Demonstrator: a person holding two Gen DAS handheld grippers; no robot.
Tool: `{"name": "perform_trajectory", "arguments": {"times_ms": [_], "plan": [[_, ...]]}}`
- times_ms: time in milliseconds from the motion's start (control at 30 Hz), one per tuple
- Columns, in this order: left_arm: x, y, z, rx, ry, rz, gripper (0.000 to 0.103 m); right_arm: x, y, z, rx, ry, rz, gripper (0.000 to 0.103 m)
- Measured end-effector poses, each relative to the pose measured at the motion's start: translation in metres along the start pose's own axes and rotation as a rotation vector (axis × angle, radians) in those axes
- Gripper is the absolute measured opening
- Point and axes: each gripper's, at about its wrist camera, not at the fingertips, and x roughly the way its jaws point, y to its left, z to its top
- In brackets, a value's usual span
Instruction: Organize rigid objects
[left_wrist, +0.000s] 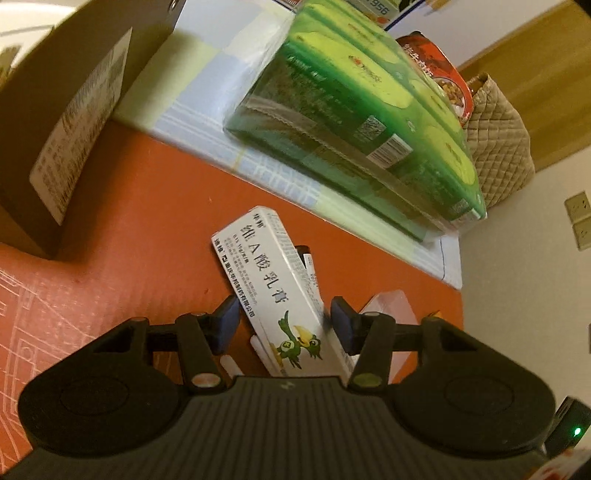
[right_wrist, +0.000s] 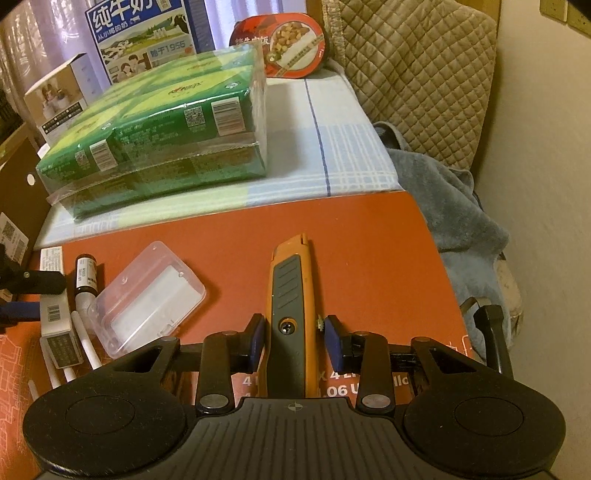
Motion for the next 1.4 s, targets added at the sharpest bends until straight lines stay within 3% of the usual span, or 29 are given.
{"name": "perform_trajectory", "arguments": {"times_ms": [233, 400, 567, 767, 900, 1000, 1400], "plan": [[-0.005, -0.005, 0.004, 0.016, -0.021, -0.017, 0.034, 0.000, -0.001, 0.000, -0.004, 0.003, 0.003, 0.032], [-0.024, -0.011, 0.007, 0.070, -0.064, -0.004, 0.033, 0.000, -0.001, 0.000, -0.006, 0.002, 0.008, 0.032], [-0.052, -0.025, 0.002, 0.264, -0.095, 0.118, 0.033, 0.000, -0.001, 0.000, -0.013, 0.003, 0.014, 0.032], [-0.061, -0.018, -0.025, 0.473, -0.040, 0.296, 0.033, -0.003, 0.000, -0.004, -0.038, 0.009, 0.021, 0.032], [-0.052, -0.001, -0.042, 0.490, 0.009, 0.365, 0.033, -0.007, 0.000, -0.009, -0.047, 0.020, 0.031, 0.032], [-0.046, 0.009, -0.046, 0.455, 0.038, 0.373, 0.033, -0.010, 0.000, -0.014, -0.049, 0.026, 0.041, 0.032], [-0.037, 0.007, -0.047, 0.485, 0.003, 0.416, 0.034, -0.012, 0.001, -0.018, -0.043, 0.012, 0.034, 0.032]]}}
